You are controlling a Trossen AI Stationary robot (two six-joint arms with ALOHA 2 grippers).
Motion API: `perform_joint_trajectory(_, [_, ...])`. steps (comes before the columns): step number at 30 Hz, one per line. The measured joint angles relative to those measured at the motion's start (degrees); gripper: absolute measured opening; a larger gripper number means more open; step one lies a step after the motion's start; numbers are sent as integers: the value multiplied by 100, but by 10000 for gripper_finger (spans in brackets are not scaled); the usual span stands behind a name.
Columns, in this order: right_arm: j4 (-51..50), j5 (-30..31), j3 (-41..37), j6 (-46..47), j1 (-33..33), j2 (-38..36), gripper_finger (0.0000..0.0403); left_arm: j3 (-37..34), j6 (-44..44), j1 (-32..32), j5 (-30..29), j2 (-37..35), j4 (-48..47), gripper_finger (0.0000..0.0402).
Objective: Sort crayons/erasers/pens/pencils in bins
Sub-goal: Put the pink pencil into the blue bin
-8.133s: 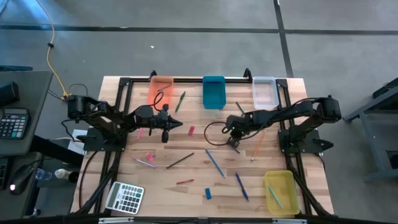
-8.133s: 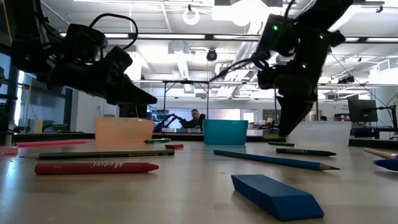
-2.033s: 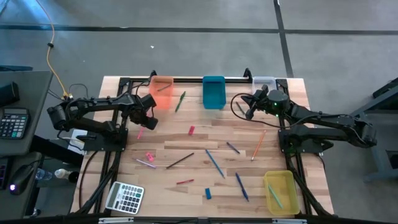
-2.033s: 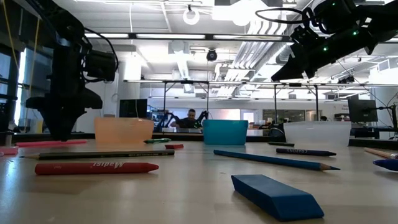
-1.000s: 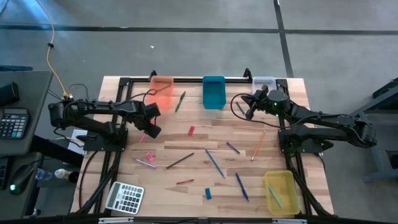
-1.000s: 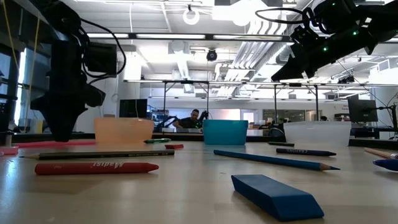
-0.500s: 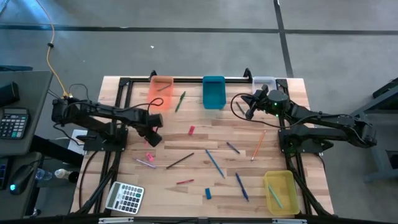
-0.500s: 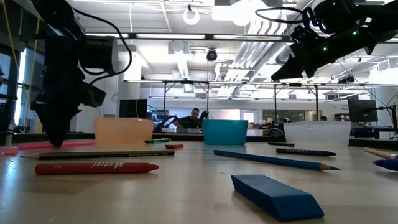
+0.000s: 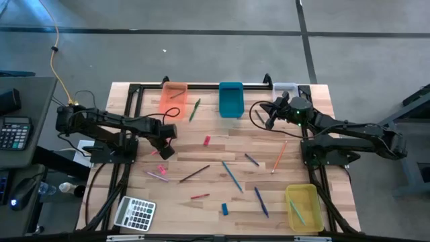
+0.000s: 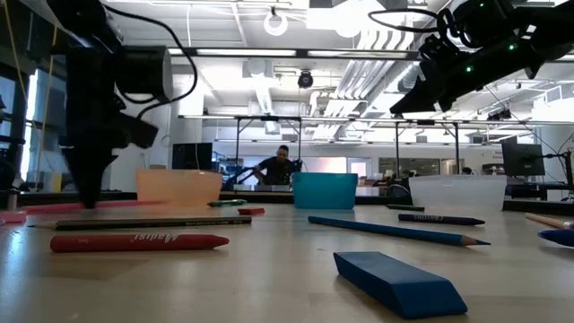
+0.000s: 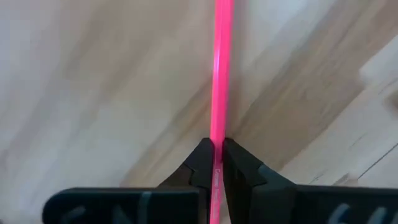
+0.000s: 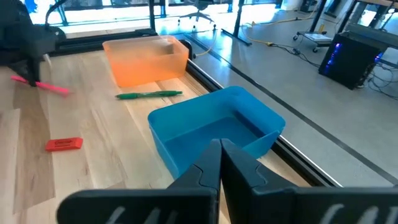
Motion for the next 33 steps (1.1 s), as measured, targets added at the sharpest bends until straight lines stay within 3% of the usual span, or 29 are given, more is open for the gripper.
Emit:
perform_joint_trajectory(7, [116,-279,0,96,1,0,0,9,113,-51,-73,-234,278,2])
perform_joint_trajectory(13, [172,-436,0,268,0,94,0,7,135,-113,-89,-401,1056,2])
perform_joint_trajectory(21, [743,-1193,2,847,0,918,0,-24,273,-102,-69,-427,2297,1])
perform_joint_trajectory(26, [1842,-1830,2,1199,87,1833,0,-43,481,-60,-118,-427,3176,0])
perform_joint_trajectory(33, [3883,-2087,2,1681,453,3204,0,-774,479,19,-77,-427,5587,2])
